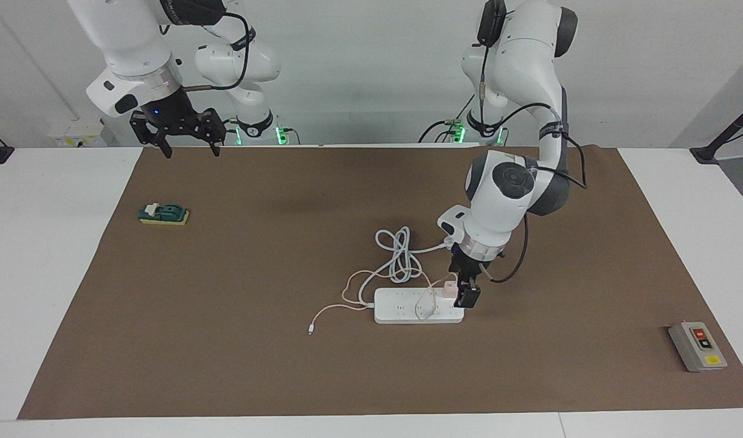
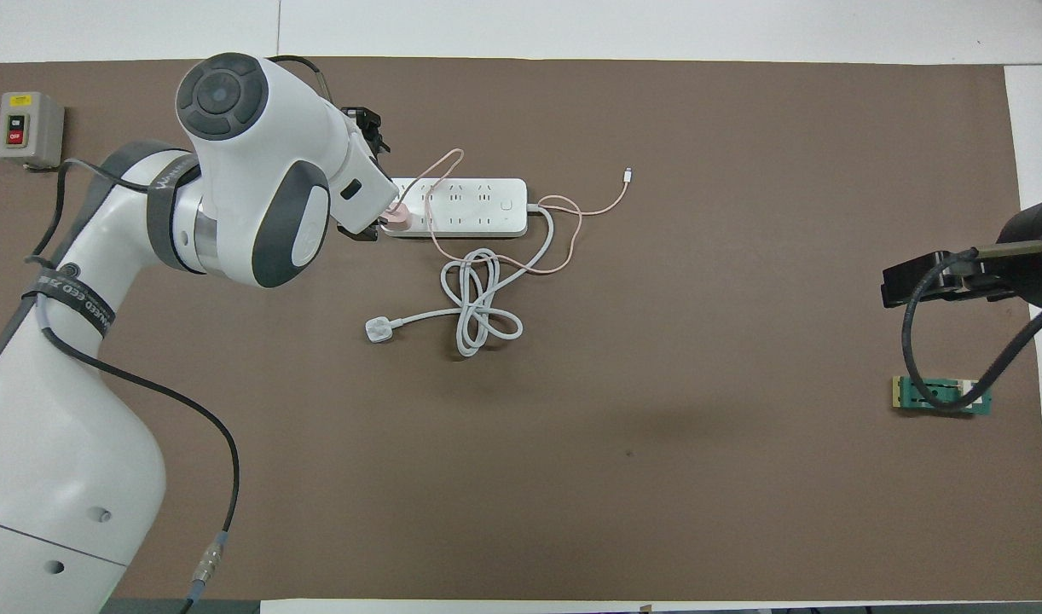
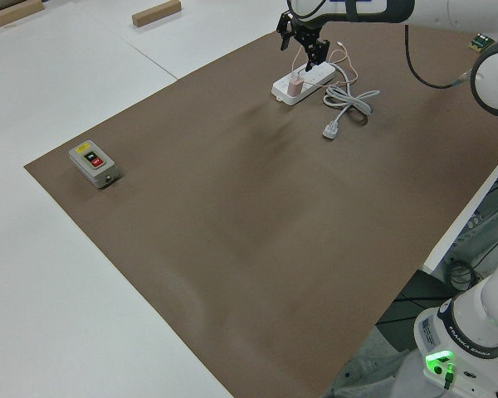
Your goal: Plug charger into power strip
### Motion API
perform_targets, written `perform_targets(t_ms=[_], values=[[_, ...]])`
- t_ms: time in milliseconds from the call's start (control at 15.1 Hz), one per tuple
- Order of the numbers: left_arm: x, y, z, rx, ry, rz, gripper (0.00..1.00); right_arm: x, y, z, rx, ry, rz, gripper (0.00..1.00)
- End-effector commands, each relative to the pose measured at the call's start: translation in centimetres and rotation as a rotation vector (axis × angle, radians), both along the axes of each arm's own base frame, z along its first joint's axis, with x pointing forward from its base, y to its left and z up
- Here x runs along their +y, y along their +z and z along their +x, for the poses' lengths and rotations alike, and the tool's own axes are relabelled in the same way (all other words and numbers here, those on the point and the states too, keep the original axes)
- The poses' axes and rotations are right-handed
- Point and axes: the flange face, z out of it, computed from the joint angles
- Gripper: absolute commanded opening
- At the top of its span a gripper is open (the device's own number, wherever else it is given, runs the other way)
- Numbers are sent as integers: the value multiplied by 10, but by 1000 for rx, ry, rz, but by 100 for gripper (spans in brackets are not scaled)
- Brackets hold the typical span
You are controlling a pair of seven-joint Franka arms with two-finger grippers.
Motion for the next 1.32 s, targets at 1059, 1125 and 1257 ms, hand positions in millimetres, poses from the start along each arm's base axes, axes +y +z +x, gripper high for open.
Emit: perform_targets(t_ms=[1059,1125,1257], values=[[95,100,-21,92,404,-30,100,-1,2,-6,-6,-16,17,100],[104,104,-23,106,457,-31,100,-1,2,-6,-6,-16,17,100],[112,116,-32,150,585,-30,100,-1,2,-6,-6,-19,17,100]])
